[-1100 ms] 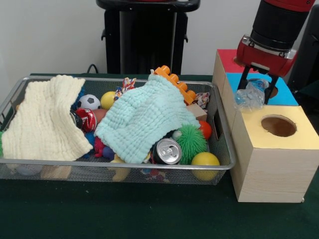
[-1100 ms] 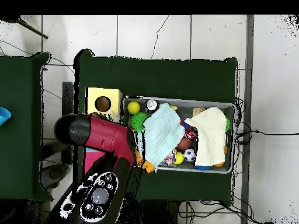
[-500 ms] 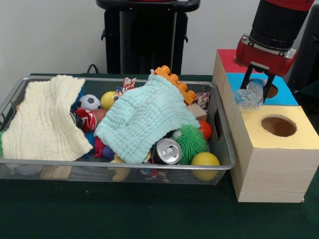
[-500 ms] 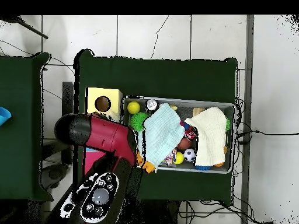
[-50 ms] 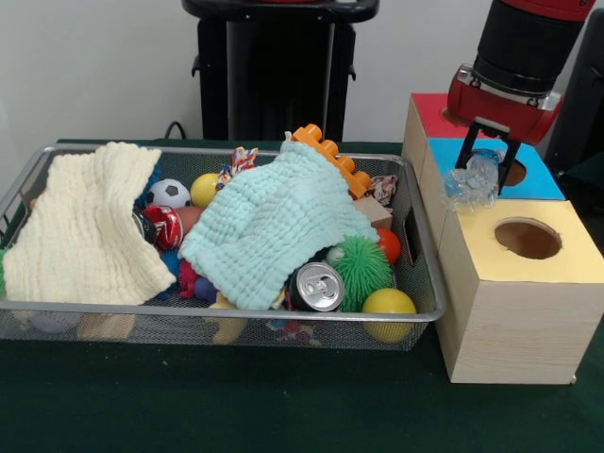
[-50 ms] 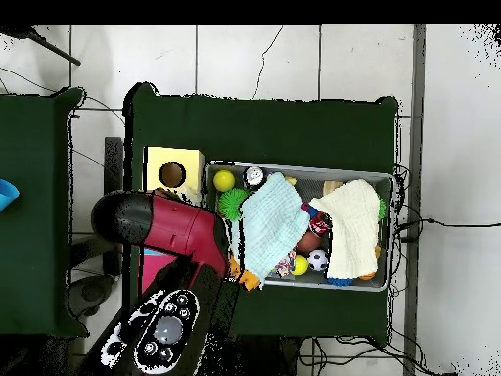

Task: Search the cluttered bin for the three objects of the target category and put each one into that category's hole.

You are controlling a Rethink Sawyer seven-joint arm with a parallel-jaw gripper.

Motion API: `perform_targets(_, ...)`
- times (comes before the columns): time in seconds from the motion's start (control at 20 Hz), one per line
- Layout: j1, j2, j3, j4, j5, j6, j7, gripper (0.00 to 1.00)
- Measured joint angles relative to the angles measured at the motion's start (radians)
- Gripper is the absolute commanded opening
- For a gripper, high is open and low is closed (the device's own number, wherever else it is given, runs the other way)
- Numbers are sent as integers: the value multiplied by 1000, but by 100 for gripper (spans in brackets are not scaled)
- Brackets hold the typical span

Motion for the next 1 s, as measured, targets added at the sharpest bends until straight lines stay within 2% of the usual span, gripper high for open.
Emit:
perform_targets(0.35, 8, -10, 0, 3, -1, 24, 0, 0)
perform_targets(0.85, 40, -75, -1, 3, -4, 200, 0, 0)
perform_targets(1.0, 41, -83, -1, 2, -3, 223, 0, 0)
